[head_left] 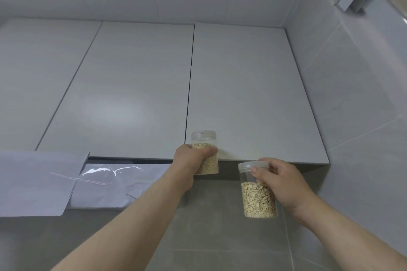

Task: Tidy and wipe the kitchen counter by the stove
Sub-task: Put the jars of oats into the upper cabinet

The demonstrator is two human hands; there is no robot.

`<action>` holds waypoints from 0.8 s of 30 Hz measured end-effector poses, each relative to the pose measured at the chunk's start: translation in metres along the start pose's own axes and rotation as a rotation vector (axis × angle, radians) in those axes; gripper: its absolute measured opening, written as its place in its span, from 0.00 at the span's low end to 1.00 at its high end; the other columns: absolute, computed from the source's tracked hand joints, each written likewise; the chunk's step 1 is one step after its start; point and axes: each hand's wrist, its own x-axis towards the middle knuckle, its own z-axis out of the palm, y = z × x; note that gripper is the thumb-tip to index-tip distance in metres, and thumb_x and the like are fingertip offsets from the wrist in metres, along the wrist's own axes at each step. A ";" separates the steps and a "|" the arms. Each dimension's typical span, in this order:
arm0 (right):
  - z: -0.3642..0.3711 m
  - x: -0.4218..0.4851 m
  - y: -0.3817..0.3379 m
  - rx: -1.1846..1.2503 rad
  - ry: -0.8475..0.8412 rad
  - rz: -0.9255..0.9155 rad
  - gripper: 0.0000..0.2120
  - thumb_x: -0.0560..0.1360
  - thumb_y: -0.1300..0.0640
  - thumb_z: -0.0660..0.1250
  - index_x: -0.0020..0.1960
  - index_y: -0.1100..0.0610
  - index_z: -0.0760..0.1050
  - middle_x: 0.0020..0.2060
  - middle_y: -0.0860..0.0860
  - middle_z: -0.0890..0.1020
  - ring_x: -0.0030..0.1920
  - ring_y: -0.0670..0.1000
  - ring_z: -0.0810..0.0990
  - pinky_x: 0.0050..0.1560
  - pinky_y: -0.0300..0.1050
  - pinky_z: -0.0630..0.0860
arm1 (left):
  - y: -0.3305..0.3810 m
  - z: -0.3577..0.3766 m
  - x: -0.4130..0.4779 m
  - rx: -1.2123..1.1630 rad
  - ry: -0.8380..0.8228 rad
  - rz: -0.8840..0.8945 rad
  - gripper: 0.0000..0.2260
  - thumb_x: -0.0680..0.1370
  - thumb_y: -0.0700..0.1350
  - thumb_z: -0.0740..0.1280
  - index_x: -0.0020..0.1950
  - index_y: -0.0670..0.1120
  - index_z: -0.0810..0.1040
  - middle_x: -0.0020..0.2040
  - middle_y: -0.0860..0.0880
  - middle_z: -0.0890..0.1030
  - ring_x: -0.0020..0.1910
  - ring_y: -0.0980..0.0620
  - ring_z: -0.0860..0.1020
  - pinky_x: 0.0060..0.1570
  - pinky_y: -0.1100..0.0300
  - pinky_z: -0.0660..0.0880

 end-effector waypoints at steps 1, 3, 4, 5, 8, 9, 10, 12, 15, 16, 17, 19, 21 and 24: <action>0.000 0.000 0.000 -0.005 0.004 0.000 0.03 0.73 0.60 0.72 0.46 0.59 0.82 0.34 0.48 0.84 0.36 0.45 0.81 0.42 0.43 0.74 | 0.000 0.000 -0.002 -0.020 -0.001 0.004 0.15 0.68 0.43 0.79 0.50 0.41 0.79 0.47 0.42 0.84 0.45 0.45 0.84 0.46 0.52 0.82; 0.000 0.000 -0.001 0.001 0.014 -0.002 0.04 0.73 0.60 0.73 0.47 0.59 0.82 0.36 0.49 0.84 0.38 0.46 0.81 0.43 0.43 0.74 | 0.000 -0.003 -0.007 -0.052 -0.006 0.027 0.17 0.68 0.42 0.79 0.53 0.41 0.79 0.48 0.43 0.85 0.45 0.46 0.84 0.44 0.51 0.82; 0.000 0.000 -0.002 0.008 0.012 -0.008 0.04 0.73 0.61 0.73 0.47 0.60 0.82 0.36 0.49 0.84 0.39 0.47 0.81 0.43 0.43 0.74 | -0.001 -0.006 -0.010 -0.057 -0.007 0.046 0.18 0.68 0.42 0.79 0.54 0.42 0.79 0.48 0.43 0.85 0.45 0.47 0.84 0.43 0.52 0.82; 0.000 0.000 -0.004 0.009 0.009 -0.013 0.04 0.74 0.61 0.72 0.47 0.61 0.82 0.37 0.50 0.84 0.39 0.47 0.81 0.43 0.44 0.74 | 0.000 -0.009 -0.014 -0.050 -0.012 0.070 0.19 0.67 0.42 0.79 0.55 0.43 0.79 0.48 0.44 0.85 0.45 0.48 0.84 0.41 0.53 0.82; 0.001 -0.001 -0.011 0.017 0.009 -0.026 0.03 0.74 0.62 0.72 0.47 0.61 0.81 0.37 0.52 0.83 0.38 0.47 0.80 0.44 0.45 0.74 | 0.006 -0.021 -0.027 0.043 -0.065 0.157 0.20 0.65 0.41 0.80 0.54 0.46 0.78 0.46 0.48 0.85 0.44 0.51 0.85 0.40 0.55 0.81; 0.001 -0.001 -0.013 0.016 0.019 -0.024 0.05 0.74 0.62 0.72 0.49 0.61 0.81 0.40 0.52 0.84 0.40 0.47 0.80 0.46 0.46 0.74 | 0.011 -0.025 -0.031 0.075 -0.100 0.186 0.22 0.63 0.41 0.81 0.53 0.47 0.79 0.45 0.49 0.85 0.43 0.51 0.85 0.40 0.54 0.81; 0.001 -0.001 -0.014 0.001 0.031 -0.022 0.08 0.73 0.60 0.73 0.52 0.59 0.80 0.44 0.53 0.84 0.44 0.48 0.81 0.49 0.46 0.75 | 0.017 -0.029 -0.034 0.095 -0.141 0.214 0.23 0.61 0.42 0.80 0.53 0.47 0.79 0.44 0.49 0.86 0.43 0.51 0.85 0.42 0.53 0.81; -0.002 -0.001 -0.021 -0.036 0.049 -0.014 0.15 0.73 0.58 0.74 0.58 0.57 0.78 0.50 0.52 0.83 0.51 0.51 0.82 0.52 0.45 0.75 | 0.029 -0.036 -0.040 0.114 -0.217 0.253 0.23 0.60 0.44 0.78 0.53 0.48 0.79 0.43 0.50 0.86 0.43 0.51 0.85 0.42 0.52 0.82; -0.006 -0.007 -0.037 -0.025 0.057 -0.031 0.22 0.68 0.52 0.76 0.60 0.54 0.78 0.50 0.52 0.83 0.50 0.51 0.82 0.46 0.41 0.75 | 0.040 -0.043 -0.047 0.152 -0.290 0.292 0.22 0.60 0.45 0.78 0.53 0.49 0.79 0.43 0.50 0.85 0.43 0.51 0.85 0.38 0.55 0.81; -0.008 -0.010 -0.043 -0.015 0.059 -0.040 0.23 0.66 0.50 0.75 0.59 0.54 0.78 0.49 0.52 0.83 0.49 0.51 0.83 0.44 0.40 0.75 | 0.043 -0.045 -0.048 0.158 -0.306 0.294 0.22 0.60 0.45 0.78 0.53 0.49 0.79 0.43 0.50 0.85 0.43 0.51 0.85 0.37 0.56 0.81; -0.009 -0.012 -0.047 -0.001 0.062 -0.046 0.23 0.66 0.50 0.75 0.59 0.53 0.78 0.48 0.52 0.84 0.48 0.50 0.83 0.42 0.39 0.76 | 0.044 -0.046 -0.049 0.160 -0.319 0.294 0.23 0.60 0.46 0.77 0.53 0.49 0.79 0.44 0.50 0.85 0.43 0.51 0.85 0.37 0.56 0.80; -0.013 -0.017 -0.056 0.016 0.059 -0.060 0.21 0.66 0.50 0.75 0.58 0.51 0.79 0.48 0.53 0.84 0.46 0.51 0.83 0.40 0.39 0.76 | 0.049 -0.046 -0.052 0.161 -0.339 0.302 0.23 0.60 0.46 0.77 0.54 0.48 0.79 0.44 0.49 0.85 0.43 0.51 0.85 0.37 0.57 0.80; -0.020 -0.024 -0.064 0.011 0.064 -0.066 0.18 0.68 0.52 0.76 0.56 0.51 0.79 0.48 0.55 0.84 0.46 0.51 0.83 0.41 0.42 0.77 | 0.053 -0.045 -0.059 0.152 -0.341 0.308 0.23 0.60 0.46 0.77 0.54 0.48 0.79 0.44 0.49 0.85 0.44 0.51 0.85 0.38 0.55 0.81; -0.033 -0.036 -0.076 0.032 0.071 -0.073 0.12 0.70 0.54 0.75 0.53 0.52 0.80 0.48 0.55 0.84 0.46 0.52 0.83 0.44 0.46 0.77 | 0.061 -0.037 -0.073 0.124 -0.328 0.308 0.22 0.61 0.46 0.77 0.53 0.48 0.79 0.44 0.49 0.85 0.44 0.50 0.85 0.42 0.51 0.82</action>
